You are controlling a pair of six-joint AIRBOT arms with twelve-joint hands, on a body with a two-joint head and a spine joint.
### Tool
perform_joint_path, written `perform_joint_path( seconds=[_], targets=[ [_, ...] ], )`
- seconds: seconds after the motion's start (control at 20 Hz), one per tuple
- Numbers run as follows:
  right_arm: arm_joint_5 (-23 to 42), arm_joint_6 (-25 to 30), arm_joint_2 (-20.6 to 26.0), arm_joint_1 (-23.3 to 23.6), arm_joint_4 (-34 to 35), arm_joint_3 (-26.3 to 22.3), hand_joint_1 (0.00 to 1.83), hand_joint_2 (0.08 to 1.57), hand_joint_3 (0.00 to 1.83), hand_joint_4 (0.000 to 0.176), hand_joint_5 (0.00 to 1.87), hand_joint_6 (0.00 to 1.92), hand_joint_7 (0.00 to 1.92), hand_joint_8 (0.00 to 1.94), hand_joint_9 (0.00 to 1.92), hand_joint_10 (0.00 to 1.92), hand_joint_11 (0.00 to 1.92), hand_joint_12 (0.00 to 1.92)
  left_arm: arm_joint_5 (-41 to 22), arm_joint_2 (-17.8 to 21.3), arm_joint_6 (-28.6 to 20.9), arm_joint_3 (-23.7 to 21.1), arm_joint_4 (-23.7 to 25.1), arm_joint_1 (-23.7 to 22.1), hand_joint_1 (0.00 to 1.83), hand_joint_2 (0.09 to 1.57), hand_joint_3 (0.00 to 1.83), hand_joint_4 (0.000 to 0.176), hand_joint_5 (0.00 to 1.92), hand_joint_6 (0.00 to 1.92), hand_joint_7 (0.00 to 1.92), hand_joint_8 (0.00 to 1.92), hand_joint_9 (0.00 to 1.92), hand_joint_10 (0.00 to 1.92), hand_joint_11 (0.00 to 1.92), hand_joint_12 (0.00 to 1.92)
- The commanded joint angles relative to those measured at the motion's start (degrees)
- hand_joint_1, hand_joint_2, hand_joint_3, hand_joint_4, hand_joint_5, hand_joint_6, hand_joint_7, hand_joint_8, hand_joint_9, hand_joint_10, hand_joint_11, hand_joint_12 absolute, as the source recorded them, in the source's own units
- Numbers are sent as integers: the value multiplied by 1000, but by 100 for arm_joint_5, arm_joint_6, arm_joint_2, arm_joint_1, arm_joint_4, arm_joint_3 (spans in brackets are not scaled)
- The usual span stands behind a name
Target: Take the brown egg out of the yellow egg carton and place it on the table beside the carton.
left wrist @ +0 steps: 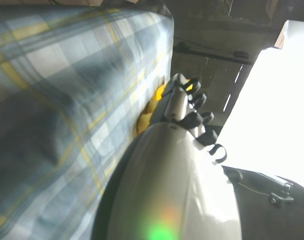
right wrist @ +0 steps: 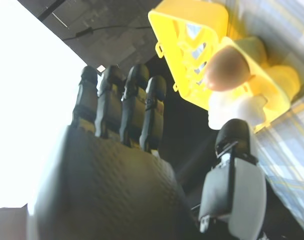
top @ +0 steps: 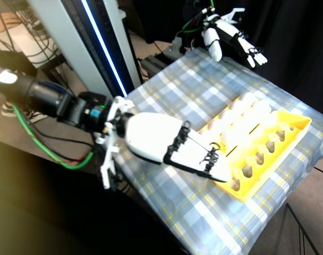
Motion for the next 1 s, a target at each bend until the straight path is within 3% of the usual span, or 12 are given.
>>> perform_joint_path(
  seconds=[0.0, 0.5, 0.55, 0.75, 0.95],
  targets=[
    [581, 1, -39, 101, -131, 58, 593, 1038, 4, 0, 579, 10, 559, 16, 255, 7, 0, 0, -651, 2, -28, 30, 253, -38, 313, 1233, 0, 50, 330, 1, 154, 1, 42, 0, 0, 0],
    [412, 47, -246, 112, -61, 281, 603, 1152, 3, 0, 656, 5, 695, 4, 424, 13, 0, 0, -651, 4, -28, 30, 258, -38, 331, 1226, 0, 47, 342, 3, 168, 3, 49, 1, 0, 0],
    [383, 121, -271, 112, -62, 320, 612, 1156, 2, 0, 672, 8, 704, 5, 446, 16, 0, 0, -651, 4, -28, 29, 258, -38, 326, 1226, 0, 50, 336, 0, 161, 0, 43, 0, 0, 0],
    [305, 637, -366, 111, -171, 527, 633, 1165, 0, 0, 700, 6, 736, 5, 543, 19, 0, 0, -653, 6, -29, 29, 258, -37, 339, 1220, 0, 35, 355, 5, 177, 5, 64, 6, 0, 0],
    [203, 730, -457, 111, -223, 642, 612, 1176, 4, 0, 692, 1, 716, 0, 485, 0, 0, 0, -653, 7, -52, 30, 258, -37, 324, 1220, 0, 40, 348, 0, 171, 0, 55, 1, 0, 0]
  ],
)
